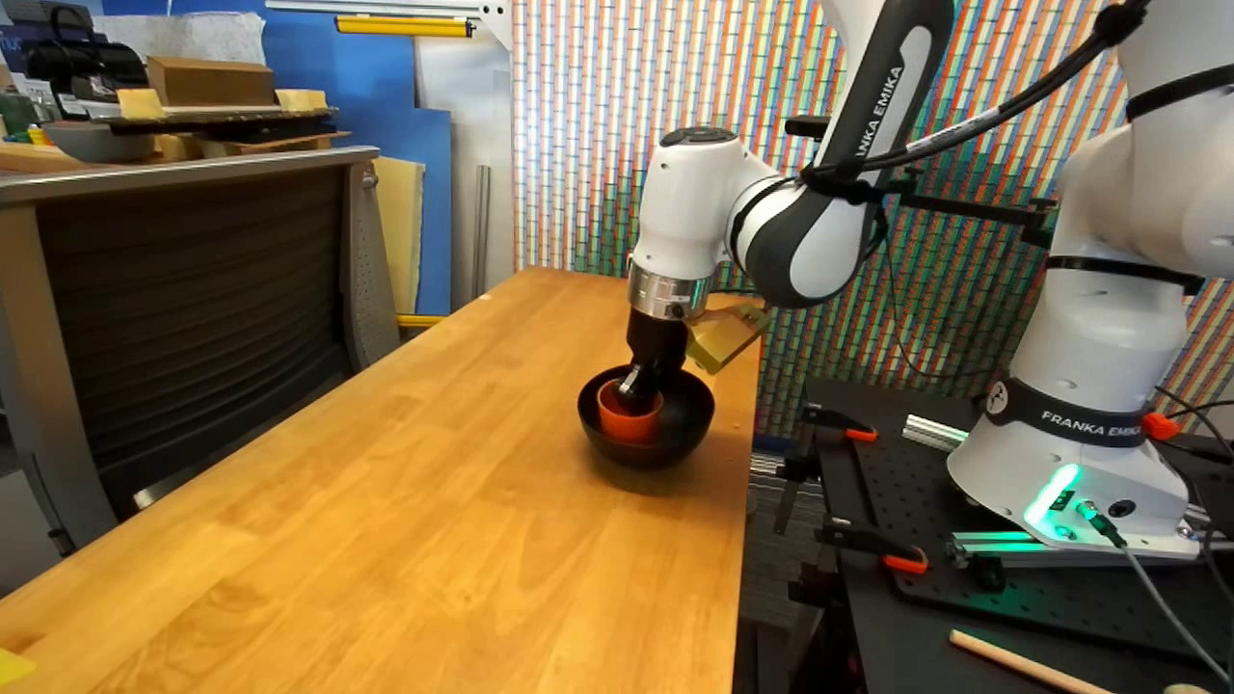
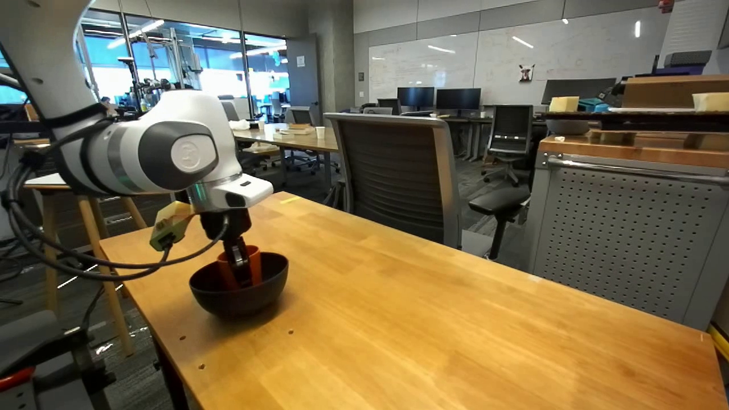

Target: Put the orange cup in the black bowl

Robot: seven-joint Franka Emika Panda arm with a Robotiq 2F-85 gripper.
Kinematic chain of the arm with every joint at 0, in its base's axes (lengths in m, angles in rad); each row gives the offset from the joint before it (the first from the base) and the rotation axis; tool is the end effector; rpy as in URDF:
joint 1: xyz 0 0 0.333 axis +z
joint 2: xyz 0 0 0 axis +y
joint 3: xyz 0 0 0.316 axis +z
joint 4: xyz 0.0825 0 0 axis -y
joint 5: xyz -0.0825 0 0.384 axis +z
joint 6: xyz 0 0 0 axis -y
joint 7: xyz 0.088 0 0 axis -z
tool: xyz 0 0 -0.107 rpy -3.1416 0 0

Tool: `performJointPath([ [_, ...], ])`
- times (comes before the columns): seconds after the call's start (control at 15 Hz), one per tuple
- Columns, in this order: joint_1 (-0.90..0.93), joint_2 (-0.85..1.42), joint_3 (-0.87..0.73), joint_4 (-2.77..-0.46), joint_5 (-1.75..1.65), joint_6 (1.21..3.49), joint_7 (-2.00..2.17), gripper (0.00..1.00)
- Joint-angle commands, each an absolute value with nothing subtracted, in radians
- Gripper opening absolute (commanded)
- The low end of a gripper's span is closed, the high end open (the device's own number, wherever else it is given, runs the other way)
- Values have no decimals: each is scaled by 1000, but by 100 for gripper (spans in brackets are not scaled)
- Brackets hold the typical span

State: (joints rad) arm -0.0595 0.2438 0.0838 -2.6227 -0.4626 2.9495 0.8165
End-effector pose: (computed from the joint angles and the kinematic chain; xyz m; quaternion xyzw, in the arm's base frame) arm 0.4293 0.0421 0.1724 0.9833 -0.1713 0.0569 0.0221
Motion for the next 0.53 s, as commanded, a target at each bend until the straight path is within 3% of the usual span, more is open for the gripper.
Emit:
performJointPath([
  [0.0,-127,306,165,-2576,-377,2959,702,40],
  [0.47,35,125,169,-2626,-36,2857,361,94],
])
